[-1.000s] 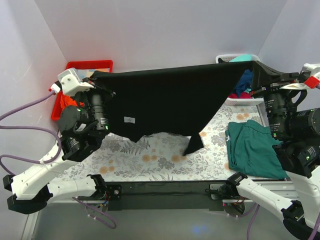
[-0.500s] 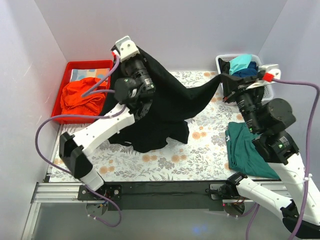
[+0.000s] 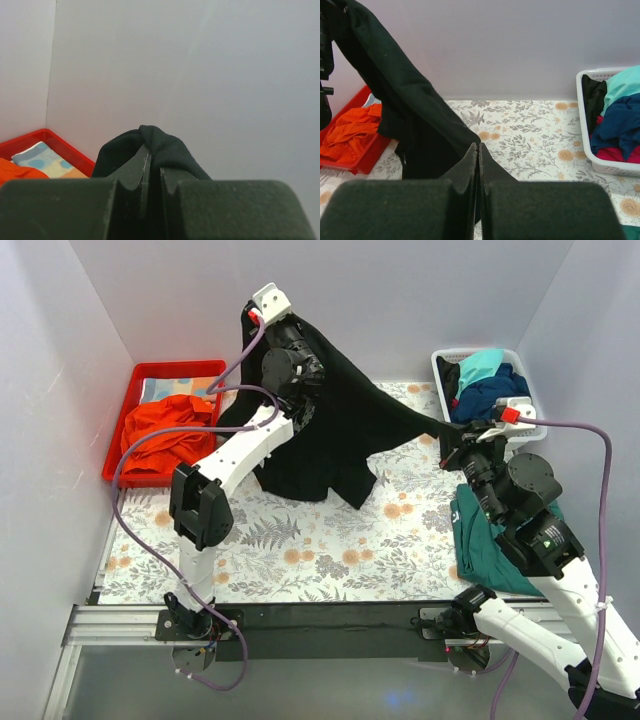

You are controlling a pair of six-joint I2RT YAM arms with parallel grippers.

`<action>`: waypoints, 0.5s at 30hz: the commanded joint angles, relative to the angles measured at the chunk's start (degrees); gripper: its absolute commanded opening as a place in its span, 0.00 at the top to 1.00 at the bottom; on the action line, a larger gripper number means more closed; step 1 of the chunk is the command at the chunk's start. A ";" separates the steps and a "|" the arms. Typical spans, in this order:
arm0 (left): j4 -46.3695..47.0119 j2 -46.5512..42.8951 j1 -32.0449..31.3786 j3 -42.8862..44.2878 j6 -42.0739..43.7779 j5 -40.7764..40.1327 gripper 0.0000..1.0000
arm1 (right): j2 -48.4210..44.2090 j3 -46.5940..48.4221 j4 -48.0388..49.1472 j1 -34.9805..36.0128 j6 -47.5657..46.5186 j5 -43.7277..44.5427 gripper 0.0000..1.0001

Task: Fold and stack the t-shirts
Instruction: Flatten out the tshirt

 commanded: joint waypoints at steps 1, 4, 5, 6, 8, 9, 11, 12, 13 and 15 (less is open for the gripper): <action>-0.39 -8.22 -0.25 1.05 -0.44 2.41 1.00 | 1.39 4.32 2.03 -0.15 -1.74 -3.74 0.99; -1.45 -15.42 -0.25 -4.74 -2.89 2.68 1.00 | 2.97 8.45 2.04 -0.15 -3.85 -9.45 0.99; -1.36 -17.27 -0.25 -6.16 -3.17 3.20 1.00 | 3.41 9.42 1.95 -0.15 -4.21 -10.77 0.99; -1.54 -19.03 -0.25 -7.57 -3.52 3.47 1.00 | 3.76 11.52 1.86 -0.15 -5.26 -13.48 0.99; -1.98 -24.21 -0.25 -10.47 -4.49 3.99 1.00 | 4.29 13.38 1.51 -0.15 -5.70 -15.52 0.99; -2.15 -26.14 -0.25 -11.27 -4.66 4.35 1.00 | 4.38 14.17 1.25 -0.24 -5.97 -17.10 0.99; -2.33 -31.07 -0.25 -13.81 -5.19 4.87 1.00 | 4.47 16.19 1.24 -0.06 -6.14 -18.60 0.99; -1.98 -32.65 -0.25 -14.52 -5.02 5.31 1.00 | 4.47 16.63 1.24 -0.06 -6.23 -20.52 0.99; -1.80 -33.97 -0.25 -15.31 -4.93 5.49 1.00 | 4.56 17.60 1.42 -0.15 -6.15 -21.58 0.99; -2.24 -38.10 -0.25 -16.72 -5.45 6.89 1.00 | 4.56 17.95 2.03 -0.06 -5.97 -25.26 0.99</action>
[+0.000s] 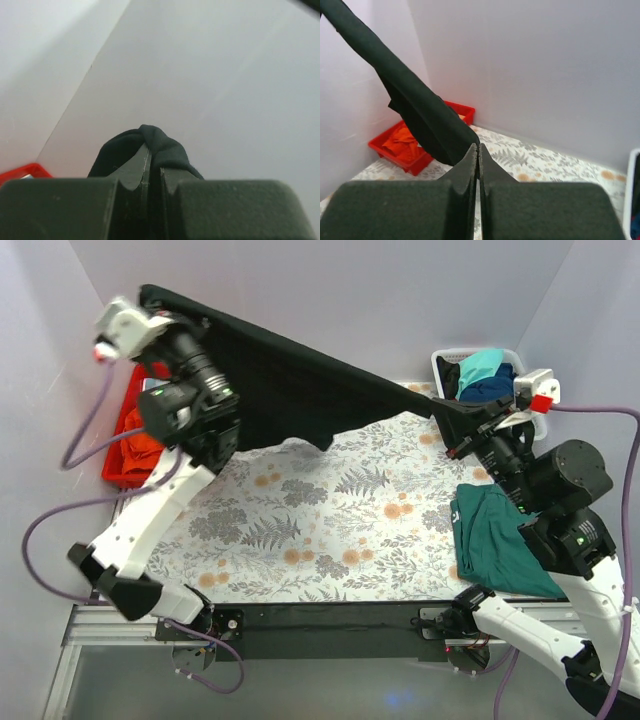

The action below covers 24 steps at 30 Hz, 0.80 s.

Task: Fold and stack the t-shirts
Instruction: Flatten out the tshirt

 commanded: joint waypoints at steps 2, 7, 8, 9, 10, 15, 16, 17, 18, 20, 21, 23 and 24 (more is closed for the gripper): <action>-0.69 -9.85 0.21 -1.73 -3.92 5.72 1.00 | -0.69 3.18 3.87 -0.06 -0.88 -9.99 0.99; -9.57 -4.78 0.21 8.62 -7.63 10.29 1.00 | -1.13 0.99 5.63 -0.06 -0.70 -10.79 0.99; -9.93 -2.68 0.21 10.29 -7.46 10.30 1.00 | -1.39 -0.58 6.24 -0.06 -0.26 -10.26 0.99; -10.45 1.26 0.21 11.70 -7.28 10.30 1.00 | -1.83 -1.99 6.86 -0.06 0.00 -9.39 0.99; -11.59 3.73 0.21 15.02 -7.80 10.73 1.00 | -2.70 -3.22 7.21 -0.06 0.27 -8.68 0.99; -19.47 16.57 0.82 19.80 -15.52 12.84 1.00 | -6.22 -16.20 9.15 -0.06 5.18 -2.72 0.99; -20.64 20.59 1.09 20.24 -19.54 13.37 1.00 | -7.53 -18.68 9.24 -0.06 6.32 -1.48 0.99; -21.35 23.07 1.26 20.33 -21.24 14.07 1.00 | -8.15 -20.88 9.24 -0.15 7.12 -0.25 0.99; -23.53 25.27 1.35 20.51 -22.99 14.60 1.00 | -8.77 -25.34 8.89 -0.06 7.73 2.37 0.99; -25.65 32.21 1.35 21.20 -28.35 16.44 1.00 | -10.88 -29.41 8.54 -0.06 9.84 5.28 0.99; -27.75 34.41 1.44 21.65 -30.11 18.36 1.00 | -11.58 -31.43 7.32 -0.06 10.46 8.43 0.99; -30.74 41.26 1.27 22.87 -34.67 20.48 1.00 | -13.34 -36.27 5.91 0.03 12.83 12.40 0.99; -32.15 43.64 1.35 23.49 -36.18 23.02 1.00 | -13.87 -37.41 4.94 0.03 13.79 16.42 0.99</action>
